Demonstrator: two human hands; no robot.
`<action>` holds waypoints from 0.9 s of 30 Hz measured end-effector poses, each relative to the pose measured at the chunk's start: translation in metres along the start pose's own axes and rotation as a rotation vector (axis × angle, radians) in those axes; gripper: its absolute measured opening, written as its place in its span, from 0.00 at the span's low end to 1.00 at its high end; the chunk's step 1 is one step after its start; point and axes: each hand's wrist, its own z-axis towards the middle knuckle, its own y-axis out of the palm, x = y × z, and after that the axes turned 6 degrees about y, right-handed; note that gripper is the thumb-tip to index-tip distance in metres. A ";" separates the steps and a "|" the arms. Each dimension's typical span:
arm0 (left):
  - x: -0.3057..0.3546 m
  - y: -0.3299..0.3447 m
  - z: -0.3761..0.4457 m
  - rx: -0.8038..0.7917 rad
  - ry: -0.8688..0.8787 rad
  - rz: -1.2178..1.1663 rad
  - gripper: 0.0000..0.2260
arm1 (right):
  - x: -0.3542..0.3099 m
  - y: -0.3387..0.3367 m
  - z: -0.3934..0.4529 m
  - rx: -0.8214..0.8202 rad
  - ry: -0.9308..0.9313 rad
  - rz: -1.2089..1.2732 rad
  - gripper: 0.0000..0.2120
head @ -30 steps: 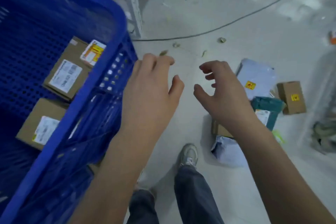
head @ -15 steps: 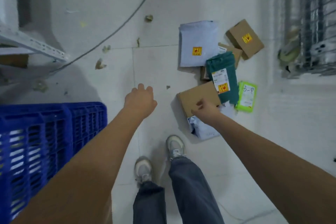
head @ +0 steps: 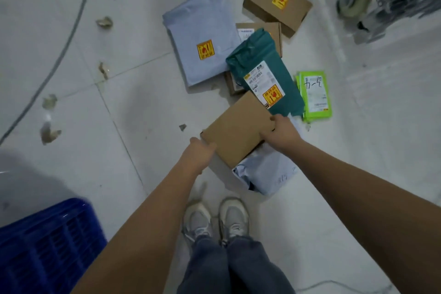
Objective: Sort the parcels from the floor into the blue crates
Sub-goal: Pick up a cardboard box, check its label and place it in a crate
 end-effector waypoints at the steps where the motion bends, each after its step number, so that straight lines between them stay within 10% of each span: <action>1: -0.003 0.008 0.014 0.001 -0.050 -0.095 0.26 | 0.001 0.005 0.014 0.030 0.005 0.008 0.26; 14: -0.018 0.047 0.061 -0.049 -0.274 -0.750 0.21 | 0.017 0.042 0.063 0.117 0.125 -0.178 0.29; 21: -0.029 0.016 0.035 0.105 -0.284 -1.093 0.22 | -0.026 0.022 0.041 0.114 0.031 0.436 0.16; 27: -0.047 -0.019 0.003 0.135 -0.204 -1.569 0.32 | -0.057 0.001 0.015 -0.028 0.239 0.582 0.42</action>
